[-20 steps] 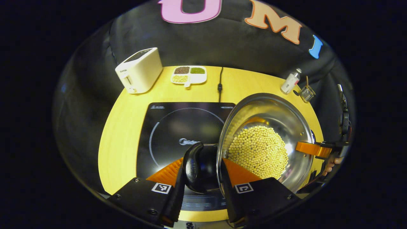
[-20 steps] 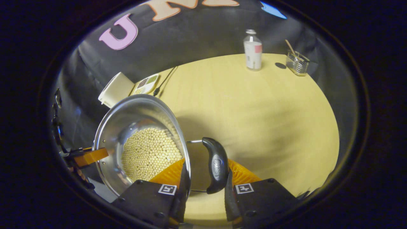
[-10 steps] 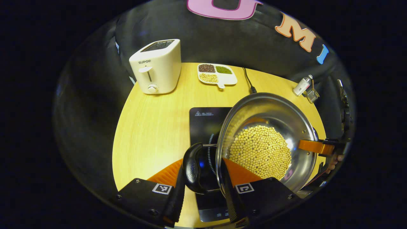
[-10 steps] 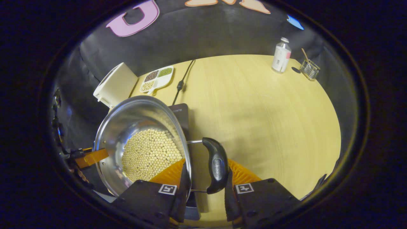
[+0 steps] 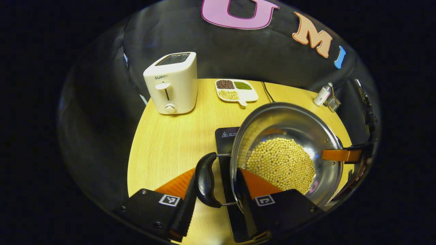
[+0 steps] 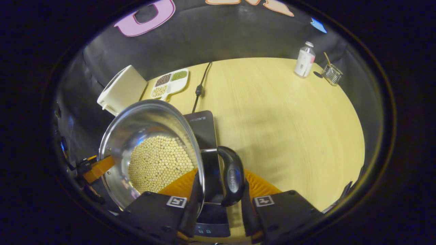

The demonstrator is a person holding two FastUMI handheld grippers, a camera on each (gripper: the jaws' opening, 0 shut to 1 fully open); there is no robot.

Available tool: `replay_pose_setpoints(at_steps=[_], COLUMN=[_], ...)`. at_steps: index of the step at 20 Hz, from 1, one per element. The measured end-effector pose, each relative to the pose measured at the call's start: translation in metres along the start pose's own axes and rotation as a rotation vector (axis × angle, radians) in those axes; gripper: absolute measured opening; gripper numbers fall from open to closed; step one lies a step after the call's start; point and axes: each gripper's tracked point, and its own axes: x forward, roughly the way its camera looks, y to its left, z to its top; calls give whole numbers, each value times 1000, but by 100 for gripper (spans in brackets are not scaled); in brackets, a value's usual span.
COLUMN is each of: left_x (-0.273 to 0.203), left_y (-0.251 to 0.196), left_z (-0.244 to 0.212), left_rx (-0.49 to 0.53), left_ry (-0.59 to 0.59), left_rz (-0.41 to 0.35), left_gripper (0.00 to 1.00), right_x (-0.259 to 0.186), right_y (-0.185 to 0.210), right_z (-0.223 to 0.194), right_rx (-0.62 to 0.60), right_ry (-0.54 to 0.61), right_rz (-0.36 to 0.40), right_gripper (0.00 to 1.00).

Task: First push the handle of the pot to place it horizontally, then grasp the pot with both hands and set it on the induction cooktop.

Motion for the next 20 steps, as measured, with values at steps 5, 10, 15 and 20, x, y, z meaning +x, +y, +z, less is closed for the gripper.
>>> replay_pose_setpoints(at_steps=[5, 10, 15, 20], left_x=[-14, -46, -90, -122], left_y=[-10, -14, -54, -162], left_z=[-1, 14, 24, 15], left_rx=[28, 72, 82, 92], left_ry=[-37, -106, -190, -250], left_rz=[47, 145, 217, 171], left_gripper=[86, 95, 95, 94], right_x=[-15, -41, -72, -99], right_y=[5, -9, -60, -138], right_z=[11, 23, 26, 21], right_rx=[36, 83, 62, -5], right_ry=[-51, -120, -167, -266], right_rz=[78, 161, 226, 230], right_gripper=[95, 99, 99, 93])
